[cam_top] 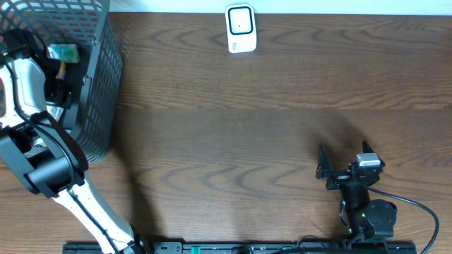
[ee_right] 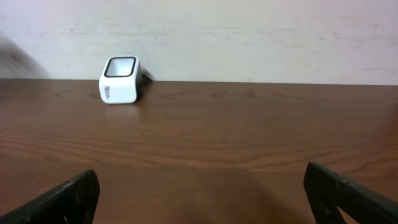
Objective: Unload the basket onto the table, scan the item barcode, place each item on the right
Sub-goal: 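Grasp the white snack bag with the left gripper and lift it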
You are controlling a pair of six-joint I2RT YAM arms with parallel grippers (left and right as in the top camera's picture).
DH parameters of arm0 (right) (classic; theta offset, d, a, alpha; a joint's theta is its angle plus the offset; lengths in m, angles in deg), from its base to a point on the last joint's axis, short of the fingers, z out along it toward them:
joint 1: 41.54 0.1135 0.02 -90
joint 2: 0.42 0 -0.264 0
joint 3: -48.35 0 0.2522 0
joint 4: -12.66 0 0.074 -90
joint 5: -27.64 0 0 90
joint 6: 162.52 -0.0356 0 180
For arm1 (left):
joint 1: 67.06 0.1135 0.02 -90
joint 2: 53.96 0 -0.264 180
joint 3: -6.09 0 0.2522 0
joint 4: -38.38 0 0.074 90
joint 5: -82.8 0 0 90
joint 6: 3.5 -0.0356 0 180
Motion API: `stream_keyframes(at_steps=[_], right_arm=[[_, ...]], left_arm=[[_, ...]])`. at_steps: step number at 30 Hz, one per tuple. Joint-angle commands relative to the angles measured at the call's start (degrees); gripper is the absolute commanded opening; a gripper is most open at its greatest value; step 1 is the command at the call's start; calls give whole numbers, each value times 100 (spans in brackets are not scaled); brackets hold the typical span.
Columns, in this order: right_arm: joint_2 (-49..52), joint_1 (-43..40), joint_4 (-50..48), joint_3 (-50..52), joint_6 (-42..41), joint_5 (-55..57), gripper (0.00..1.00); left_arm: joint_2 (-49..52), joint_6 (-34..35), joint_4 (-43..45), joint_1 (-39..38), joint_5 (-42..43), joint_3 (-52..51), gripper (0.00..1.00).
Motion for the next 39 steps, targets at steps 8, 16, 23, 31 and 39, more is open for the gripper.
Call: stream_keyframes(at_steps=[8, 16, 23, 31, 39], right_arm=[[-31, 39, 26, 4, 66, -15, 99], [-31, 39, 26, 4, 66, -15, 99], [-31, 39, 26, 4, 66, -15, 99], [-31, 39, 26, 4, 66, -15, 99], [-31, 39, 26, 4, 66, -15, 99]], left_arm=[[-55, 422, -125, 426, 990, -90, 98], [-55, 428, -216, 461, 1499, -96, 47], [-114, 1062, -195, 417, 1528, -48, 8], [-955, 1541, 81, 387, 3189, 153, 7], [-2557, 2199, 739, 387, 4238, 153, 8]])
